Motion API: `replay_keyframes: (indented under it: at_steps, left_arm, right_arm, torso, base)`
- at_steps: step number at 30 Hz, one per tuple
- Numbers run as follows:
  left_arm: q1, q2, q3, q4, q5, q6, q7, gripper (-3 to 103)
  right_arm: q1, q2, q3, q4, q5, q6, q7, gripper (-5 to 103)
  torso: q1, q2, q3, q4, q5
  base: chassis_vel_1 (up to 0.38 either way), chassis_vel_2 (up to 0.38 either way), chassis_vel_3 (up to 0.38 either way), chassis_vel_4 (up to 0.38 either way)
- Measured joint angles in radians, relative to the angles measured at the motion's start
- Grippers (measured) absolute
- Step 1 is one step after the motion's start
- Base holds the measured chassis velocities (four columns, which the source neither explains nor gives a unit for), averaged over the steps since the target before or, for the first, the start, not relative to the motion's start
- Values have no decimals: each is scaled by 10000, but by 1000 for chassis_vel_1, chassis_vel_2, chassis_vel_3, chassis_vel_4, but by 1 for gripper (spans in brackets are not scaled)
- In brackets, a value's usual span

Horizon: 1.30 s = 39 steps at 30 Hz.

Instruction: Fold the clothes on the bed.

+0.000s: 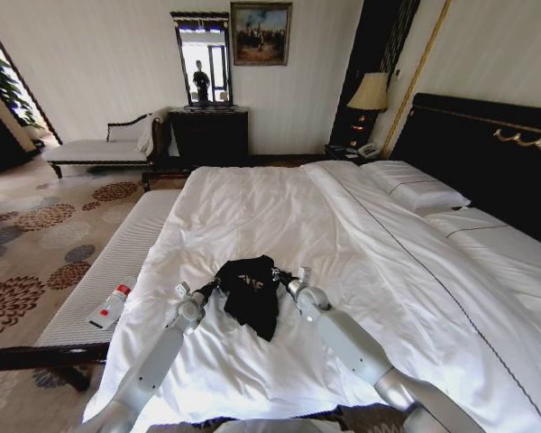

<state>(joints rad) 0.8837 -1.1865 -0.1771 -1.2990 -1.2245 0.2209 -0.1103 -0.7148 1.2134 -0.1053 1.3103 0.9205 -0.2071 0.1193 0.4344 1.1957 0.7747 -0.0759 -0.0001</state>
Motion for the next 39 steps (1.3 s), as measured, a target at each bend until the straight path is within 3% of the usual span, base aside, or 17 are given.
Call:
replay_keyframes:
  at_steps: [3, 14, 24, 29, 39]
  left_arm:
    - [-27, 35, 4, -29, 18, -8, -34, 3]
    - [-28, 597, 240, -726, 250, -113, -43, 3]
    - [-191, 2108, 319, -3148, -10, -121, -370, 3]
    - [-233, 2902, 170, -4253, -177, -96, -529, 3]
    - [-917, 4235, -22, -6072, -450, 83, -880, 3]
  right_arm:
    - [-14, -10, 2, 19, -11, 0, -1, 1]
    - [-203, -173, 235, 387, -193, 5, 0, 1]
    - [-585, -1603, 975, 2216, -498, -105, 135, 1]
    - [-621, -1939, 1323, 3344, -73, -427, 520, 1]
    - [588, -2463, 1902, 4638, 1007, -1277, 1602, 1]
  torso:
    - [0, 0, 0, 0, 0]
    - [0, -1, 0, 1, 1]
    - [0, 0, 0, -4, 2]
    - [0, 0, 0, 6, 2]
    - [0, -1, 0, -1, 2]
  base:
    - [0, 0, 0, 0]
    - [0, 0, 0, 0]
    - [0, 0, 0, 0]
    - [0, 0, 0, 0]
    - [0, 0, 0, 0]
